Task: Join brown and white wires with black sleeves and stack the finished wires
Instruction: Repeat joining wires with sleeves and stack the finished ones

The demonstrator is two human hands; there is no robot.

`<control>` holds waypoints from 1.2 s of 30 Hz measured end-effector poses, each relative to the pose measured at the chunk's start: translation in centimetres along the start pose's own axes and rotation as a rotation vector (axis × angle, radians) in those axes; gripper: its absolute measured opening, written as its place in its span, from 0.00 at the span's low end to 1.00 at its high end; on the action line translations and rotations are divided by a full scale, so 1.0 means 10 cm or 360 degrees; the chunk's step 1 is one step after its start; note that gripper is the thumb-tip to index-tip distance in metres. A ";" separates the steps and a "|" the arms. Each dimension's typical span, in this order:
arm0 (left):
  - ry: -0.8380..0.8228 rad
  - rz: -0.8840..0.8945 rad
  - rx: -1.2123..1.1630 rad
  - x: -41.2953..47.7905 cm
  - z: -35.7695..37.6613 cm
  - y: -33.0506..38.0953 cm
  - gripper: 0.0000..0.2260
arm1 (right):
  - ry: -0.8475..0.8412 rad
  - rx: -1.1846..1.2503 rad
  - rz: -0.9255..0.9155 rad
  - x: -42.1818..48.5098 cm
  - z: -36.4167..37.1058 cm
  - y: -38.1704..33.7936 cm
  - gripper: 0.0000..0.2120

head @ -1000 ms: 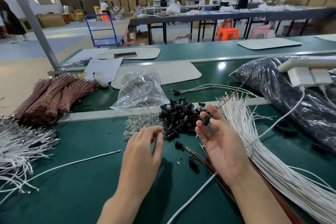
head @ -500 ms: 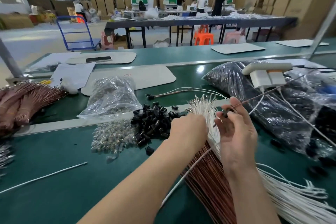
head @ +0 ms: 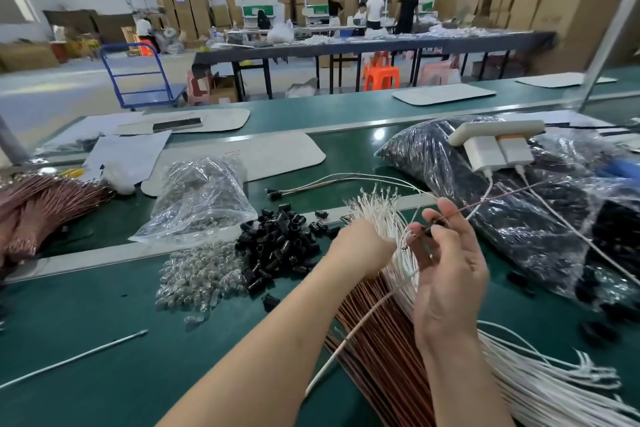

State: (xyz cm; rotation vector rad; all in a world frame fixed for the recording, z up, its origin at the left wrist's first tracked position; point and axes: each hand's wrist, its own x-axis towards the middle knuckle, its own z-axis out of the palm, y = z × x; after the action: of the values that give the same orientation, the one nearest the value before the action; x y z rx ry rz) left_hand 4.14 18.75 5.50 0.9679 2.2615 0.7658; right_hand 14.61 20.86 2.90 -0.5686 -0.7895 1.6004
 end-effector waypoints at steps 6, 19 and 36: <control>0.0071 0.0172 -0.0710 -0.17 -0.19 0.09 0.12 | 0.0007 0.0201 0.0052 -0.02 -0.02 -0.08 0.14; 0.0670 0.0732 -0.1200 -0.64 -1.23 0.30 0.09 | -0.0648 0.0529 0.0564 -0.14 0.03 -0.08 0.14; 0.1245 0.0157 -0.2640 -1.20 -0.87 -1.66 0.09 | -0.1086 0.0090 0.1117 -0.84 0.53 0.41 0.14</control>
State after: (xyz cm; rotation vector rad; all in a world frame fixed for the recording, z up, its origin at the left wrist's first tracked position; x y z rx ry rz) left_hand -2.16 -2.44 3.27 -0.1210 1.1207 2.6493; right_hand 9.48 11.42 2.70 -0.2488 -1.1056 2.5241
